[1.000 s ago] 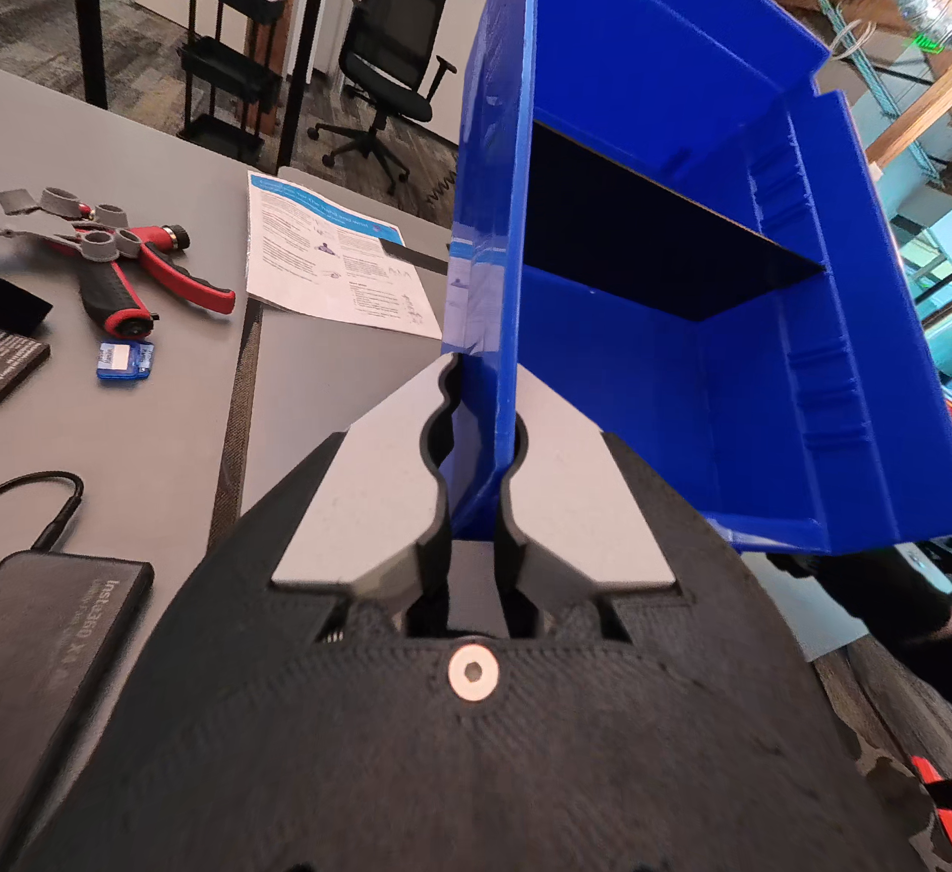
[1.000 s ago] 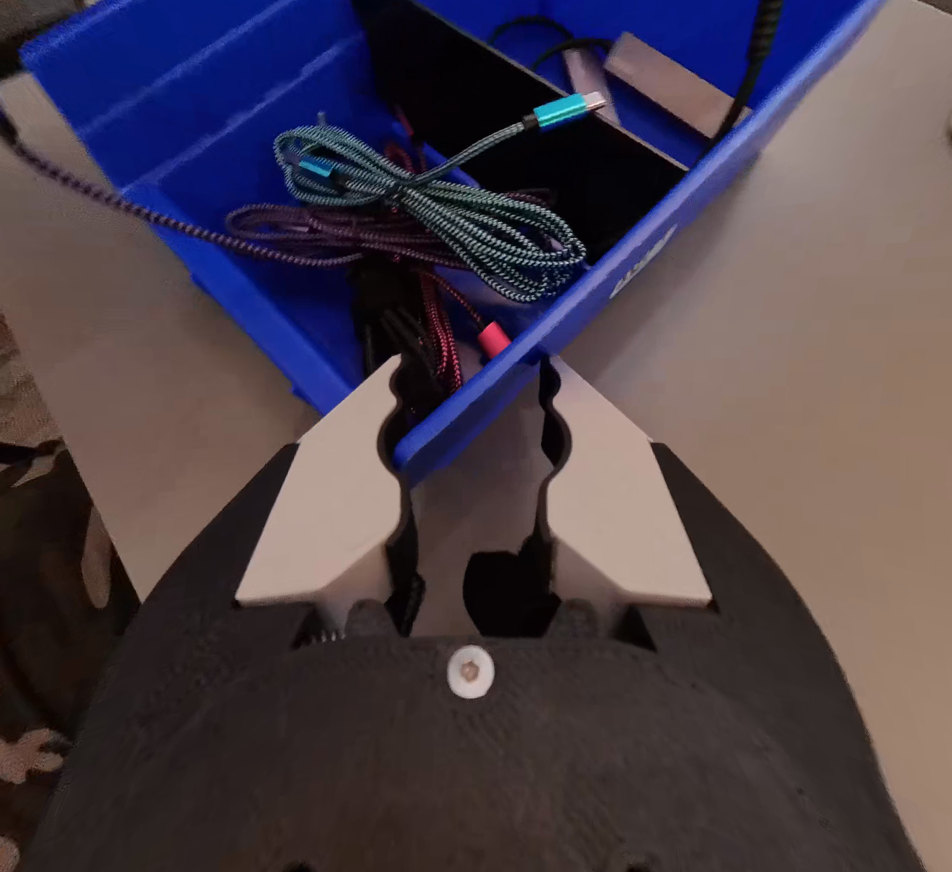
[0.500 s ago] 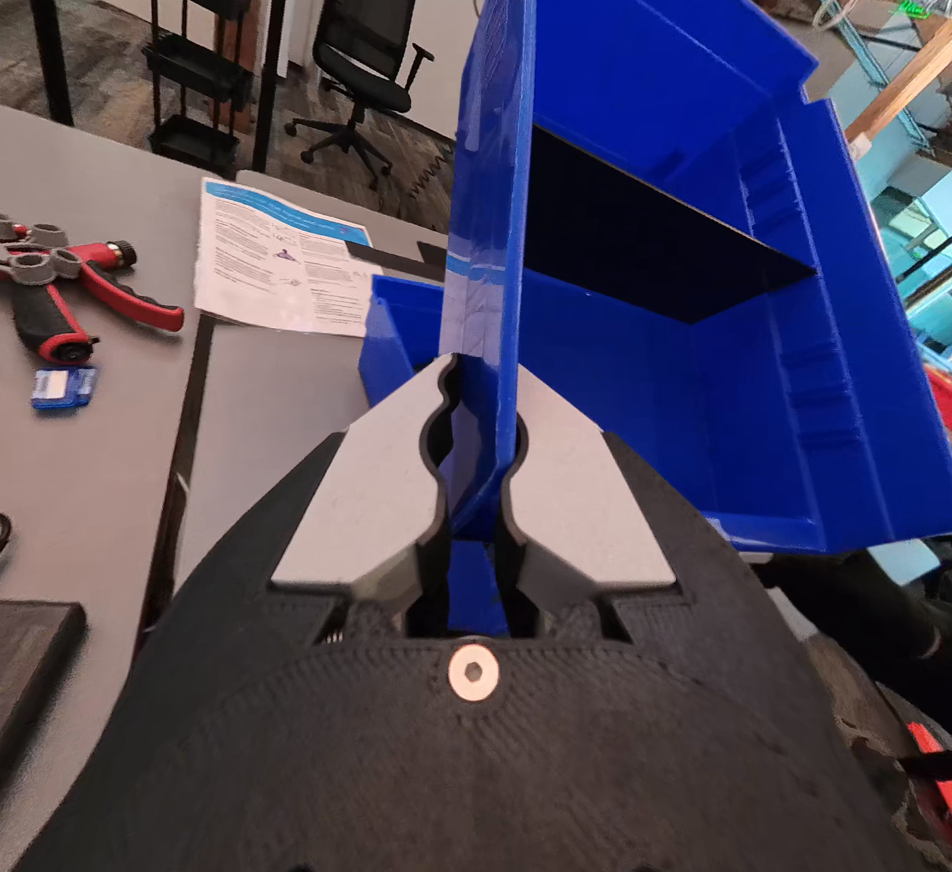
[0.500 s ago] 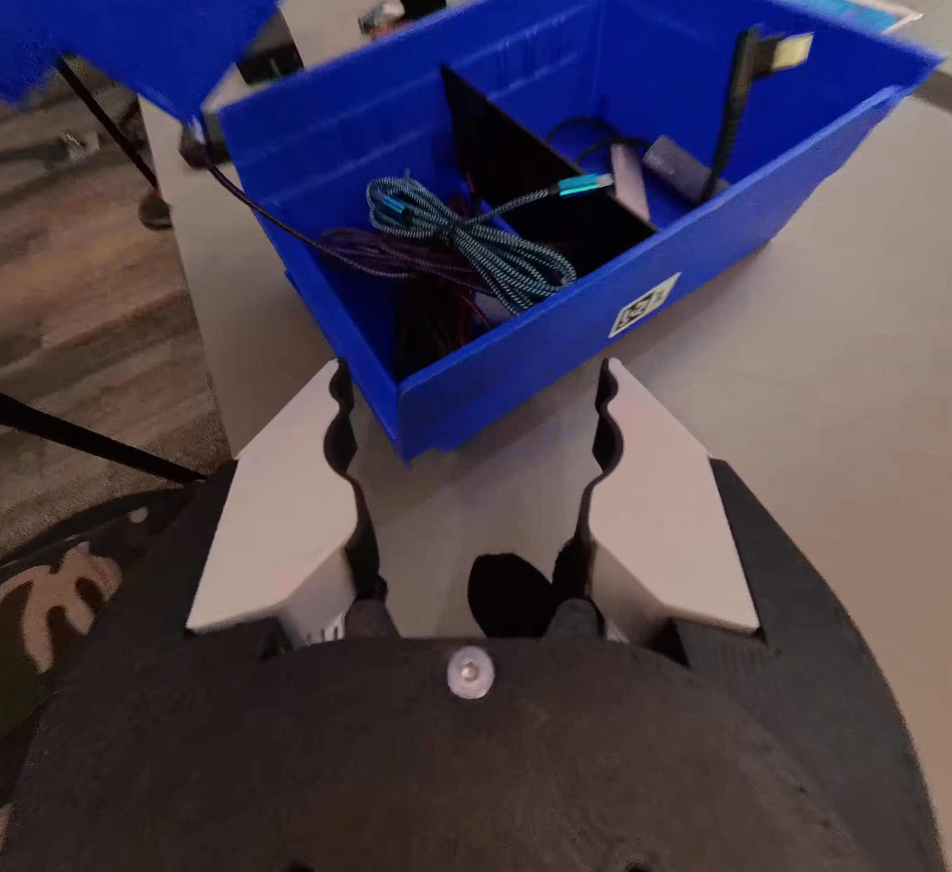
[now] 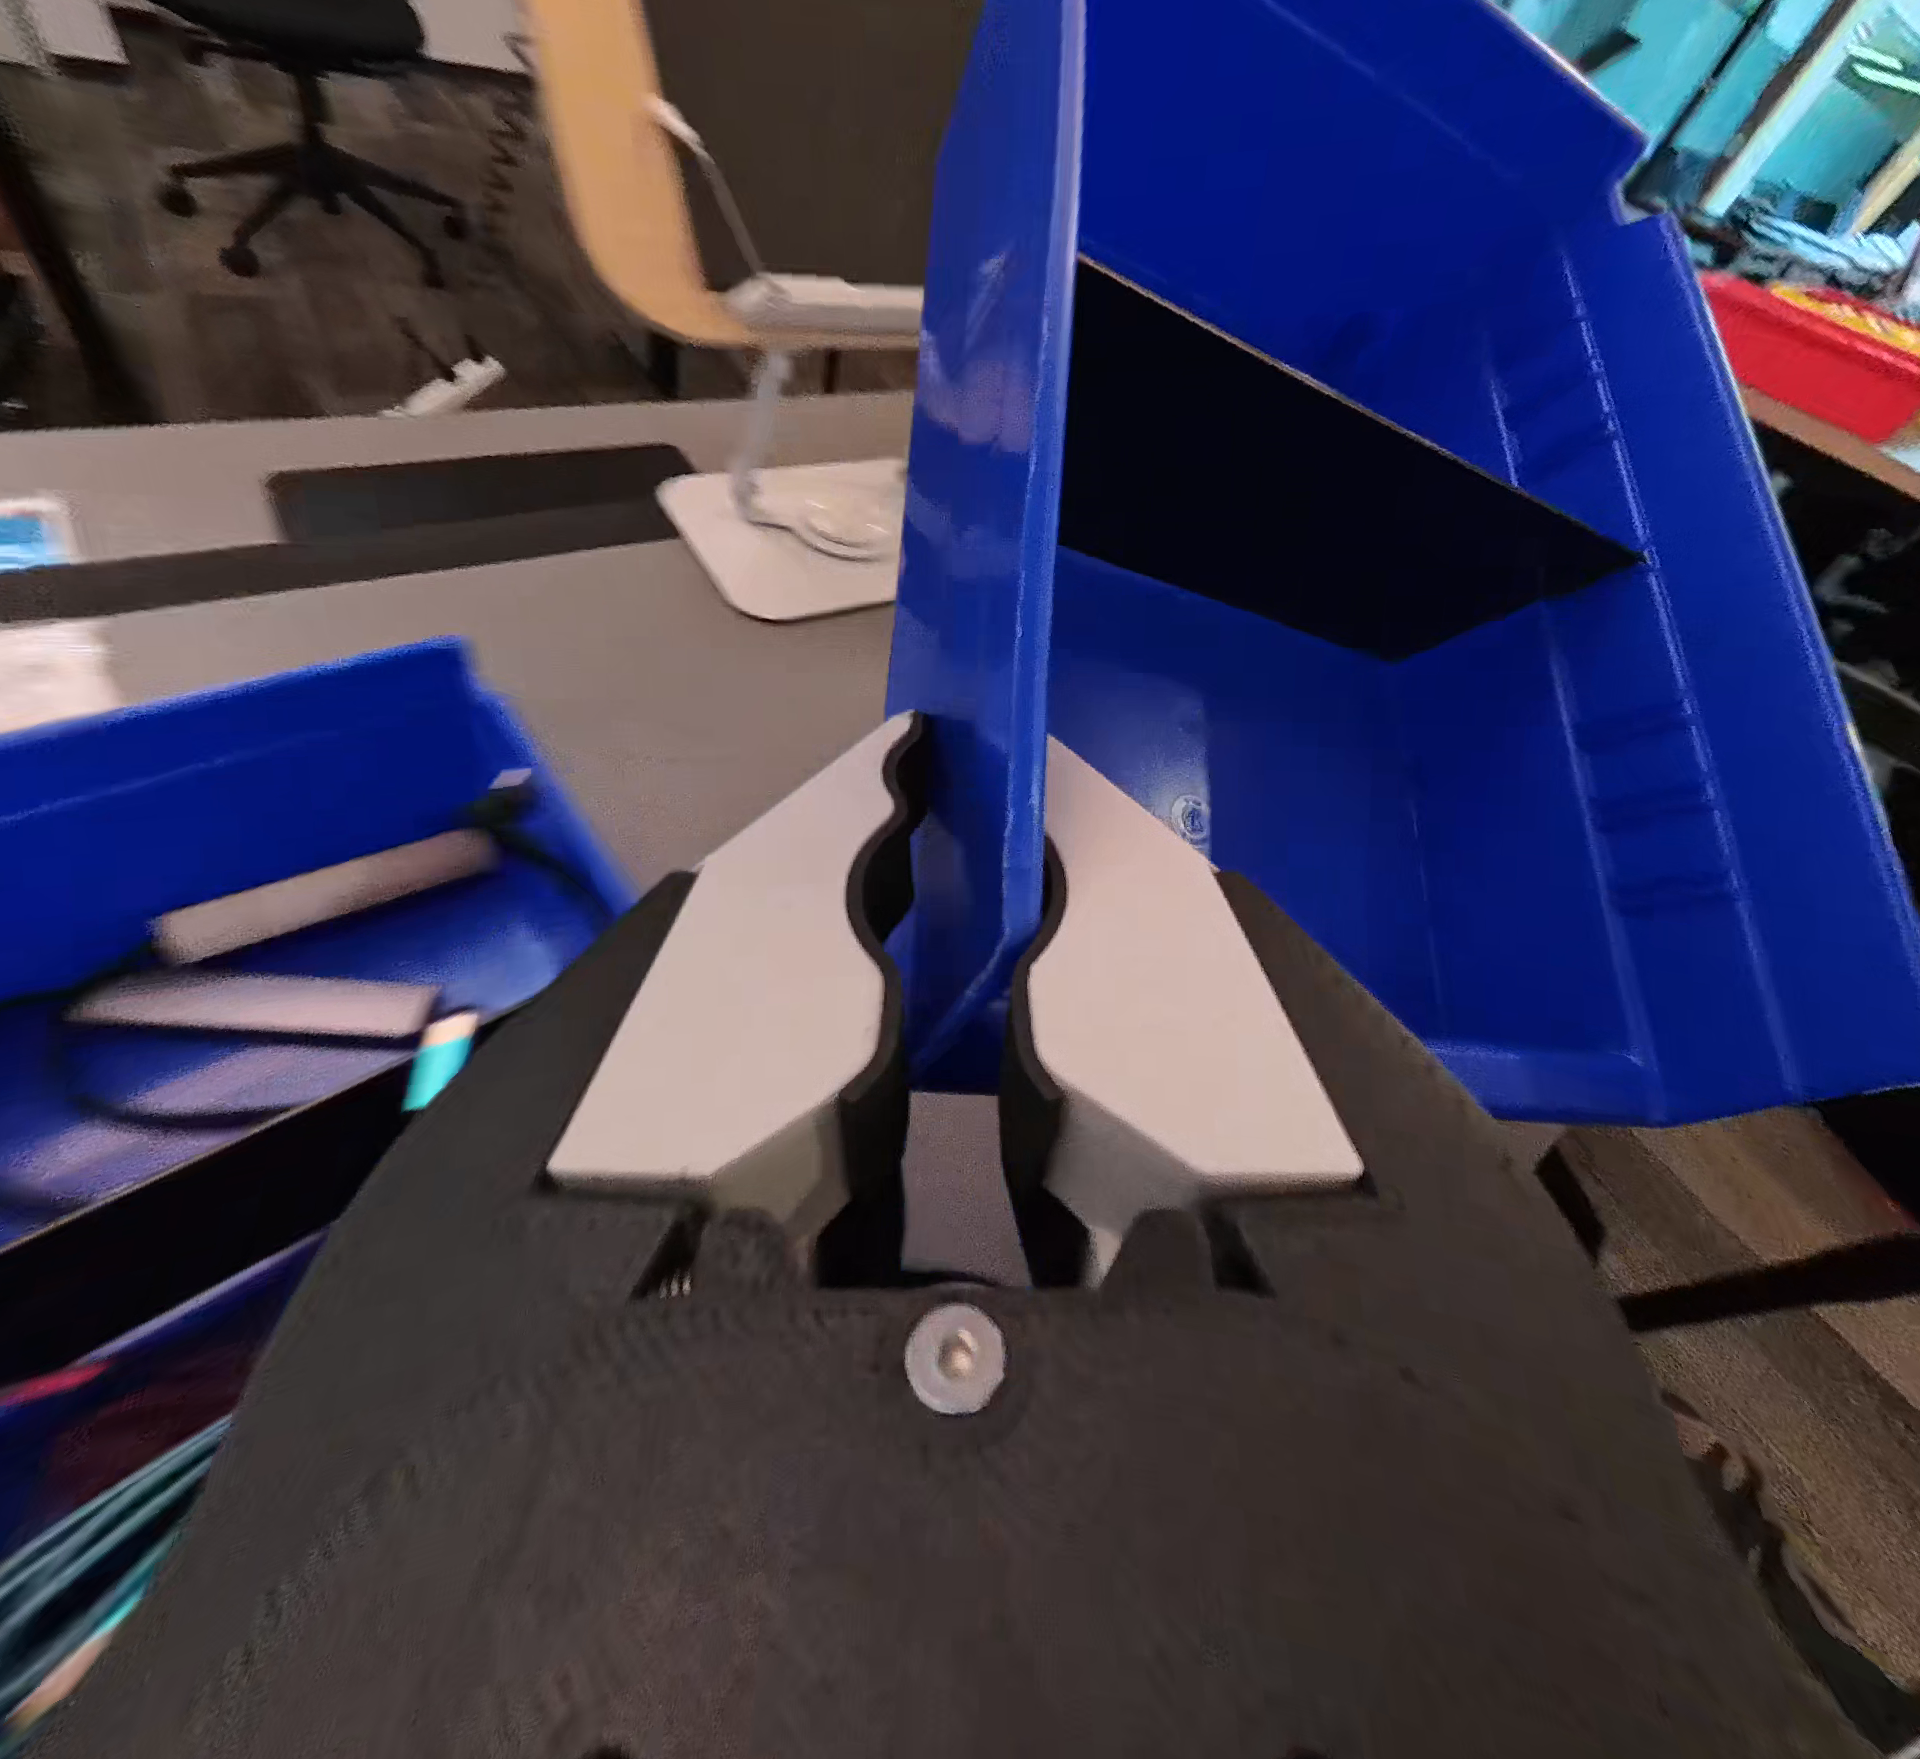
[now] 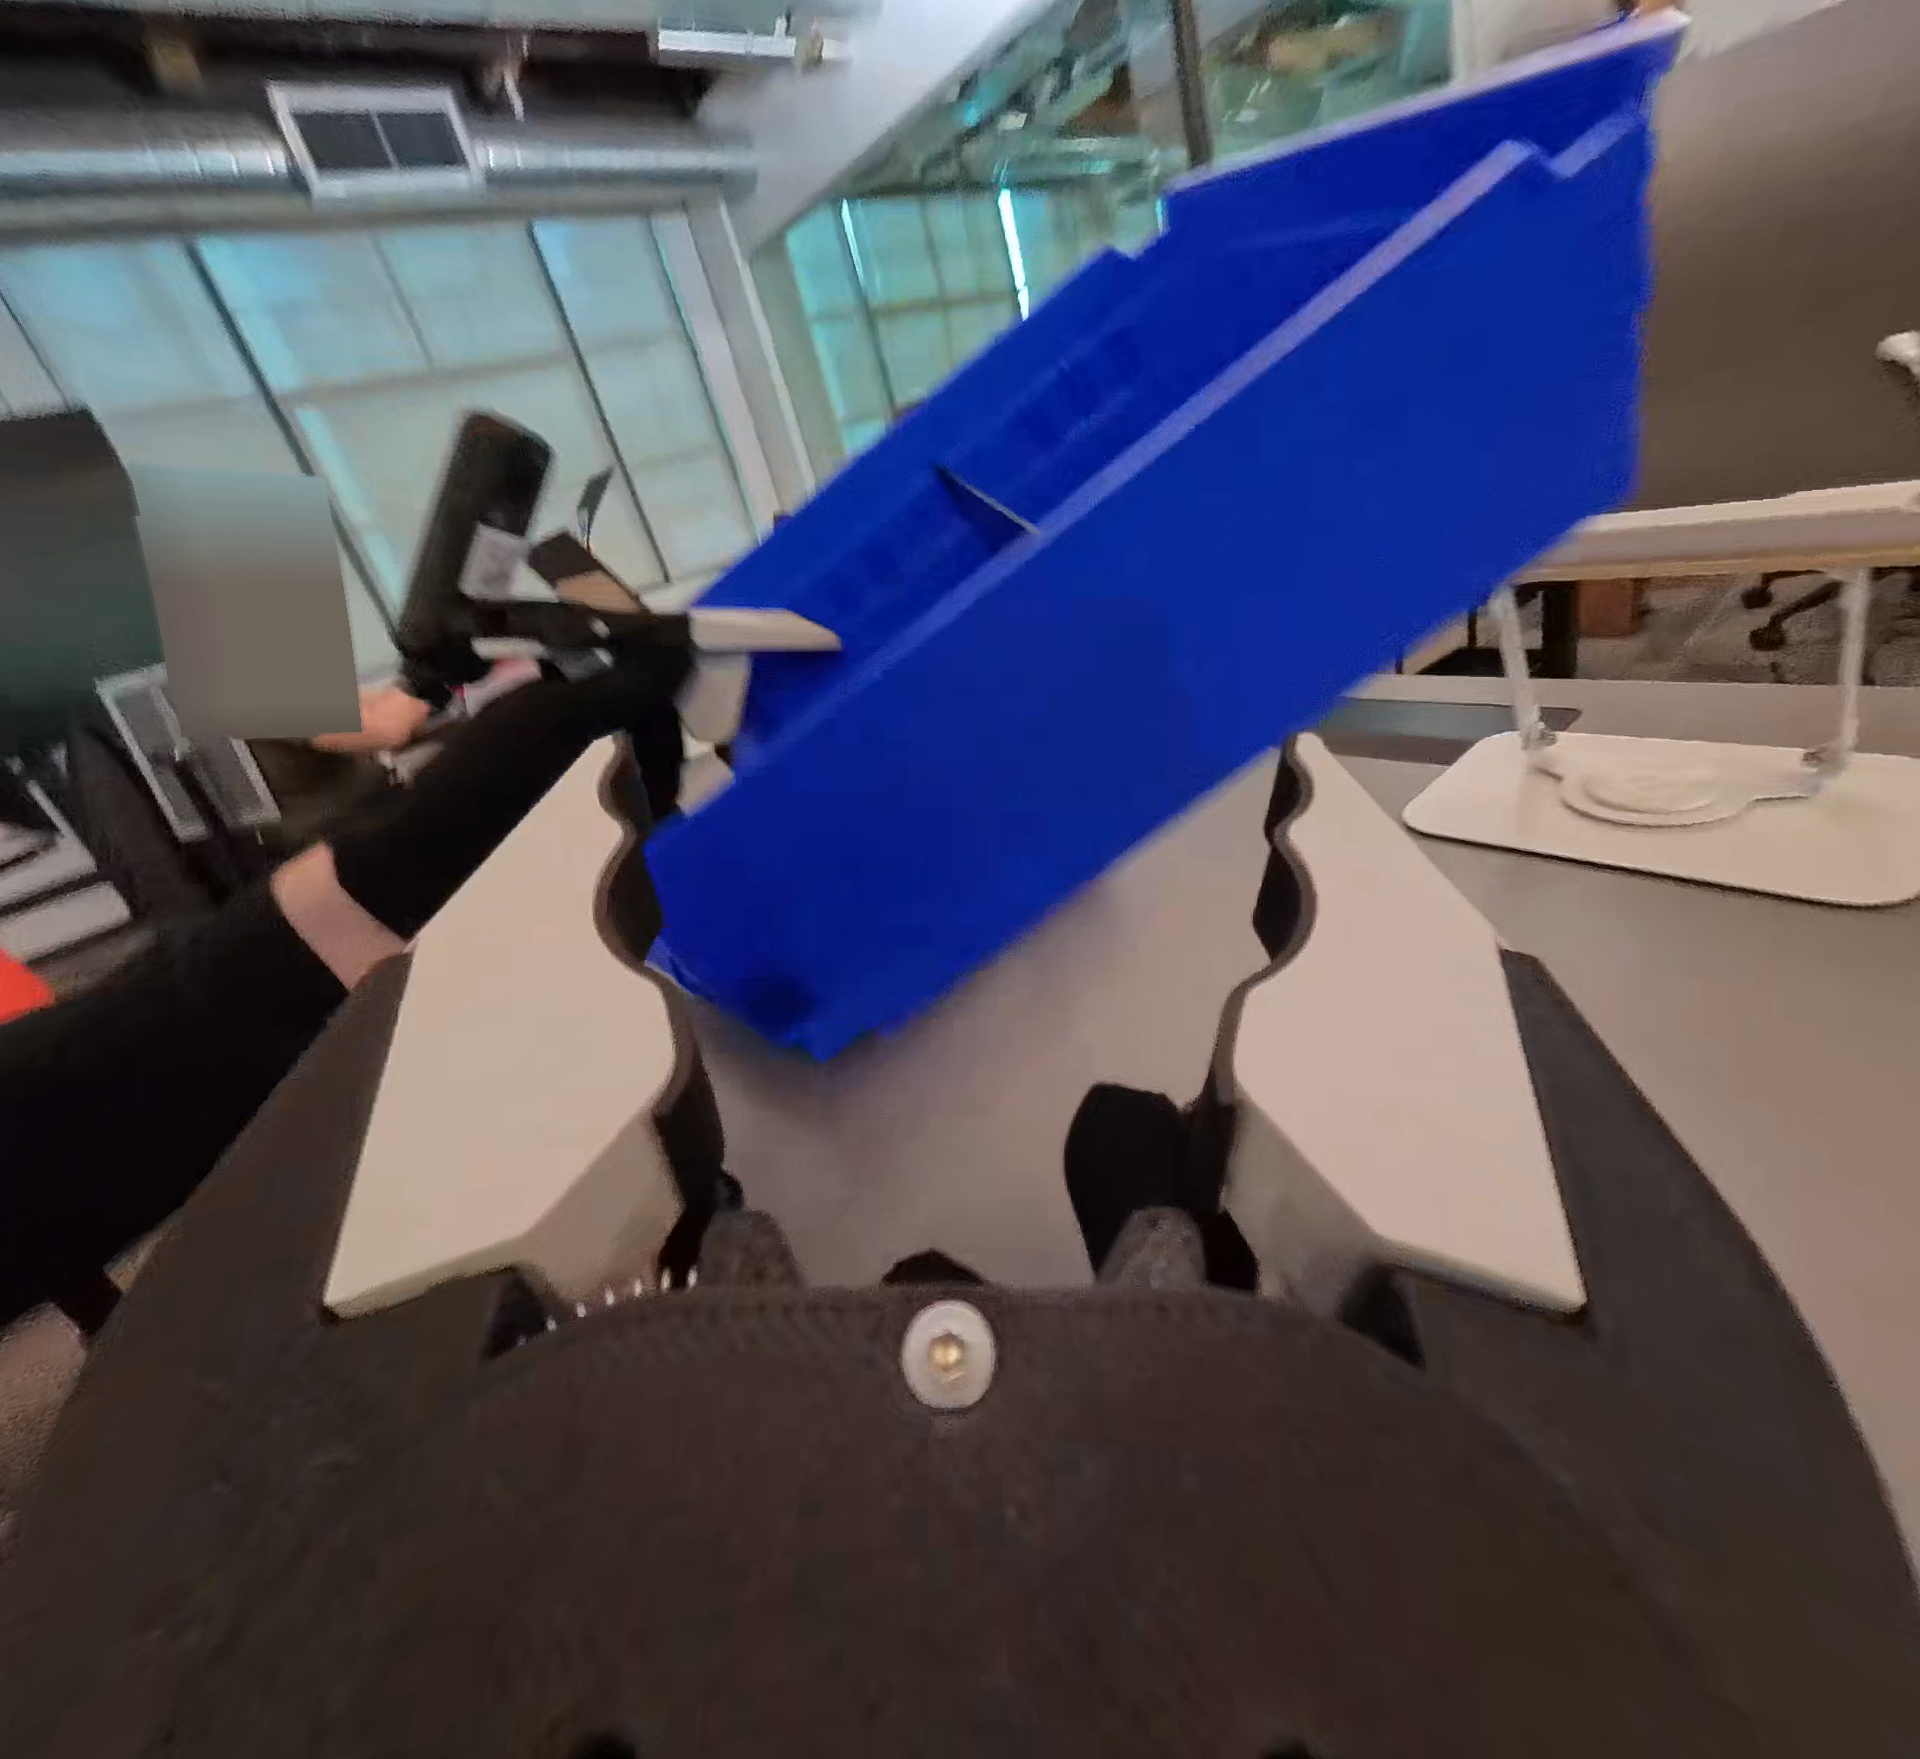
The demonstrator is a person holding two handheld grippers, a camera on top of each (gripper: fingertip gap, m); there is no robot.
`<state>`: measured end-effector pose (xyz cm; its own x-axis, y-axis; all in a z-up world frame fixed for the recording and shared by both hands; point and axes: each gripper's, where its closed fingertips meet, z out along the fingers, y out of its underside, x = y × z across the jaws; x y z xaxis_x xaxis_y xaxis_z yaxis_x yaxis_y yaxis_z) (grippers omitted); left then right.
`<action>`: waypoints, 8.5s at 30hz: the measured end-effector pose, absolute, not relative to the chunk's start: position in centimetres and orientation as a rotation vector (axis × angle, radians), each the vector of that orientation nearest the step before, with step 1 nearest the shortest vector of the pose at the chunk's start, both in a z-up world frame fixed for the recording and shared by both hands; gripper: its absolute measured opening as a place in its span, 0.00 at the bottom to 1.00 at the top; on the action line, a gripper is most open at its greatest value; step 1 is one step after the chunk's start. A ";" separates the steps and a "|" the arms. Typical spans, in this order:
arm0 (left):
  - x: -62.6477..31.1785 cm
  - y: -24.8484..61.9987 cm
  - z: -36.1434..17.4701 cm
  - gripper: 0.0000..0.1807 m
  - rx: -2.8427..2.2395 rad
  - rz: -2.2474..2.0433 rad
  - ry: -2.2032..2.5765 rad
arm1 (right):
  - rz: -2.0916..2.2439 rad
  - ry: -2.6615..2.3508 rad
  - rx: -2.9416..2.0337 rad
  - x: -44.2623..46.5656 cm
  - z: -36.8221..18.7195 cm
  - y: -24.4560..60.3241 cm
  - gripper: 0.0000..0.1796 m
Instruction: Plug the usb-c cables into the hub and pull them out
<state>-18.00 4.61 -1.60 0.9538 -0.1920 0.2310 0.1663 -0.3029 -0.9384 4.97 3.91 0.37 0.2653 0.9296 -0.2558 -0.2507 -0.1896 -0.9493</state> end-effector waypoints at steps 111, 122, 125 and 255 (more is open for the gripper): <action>-42.7 -7.4 -18.8 0.03 -2.175 0.091 -0.398 | 0.759 -1.365 -1.652 -6.1 -9.4 -0.4 0.69; -41.5 -7.7 -12.4 0.47 -2.088 0.374 -0.266 | 0.677 -1.283 -1.667 -8.4 -10.5 -1.4 0.77; -38.2 -6.6 -10.0 0.48 -2.043 0.368 -0.178 | 0.580 -1.272 -1.694 -8.4 -12.7 -0.4 0.80; -41.7 10.5 -2.3 0.00 -2.367 0.597 0.215 | 0.540 -1.539 -1.708 -7.8 -20.8 0.2 0.78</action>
<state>-41.70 10.52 -2.34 0.8811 0.0051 -0.4729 -0.3057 -0.7568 -0.5778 -7.81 0.19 -20.77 0.1842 0.9671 0.1755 0.6452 0.0158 -0.7638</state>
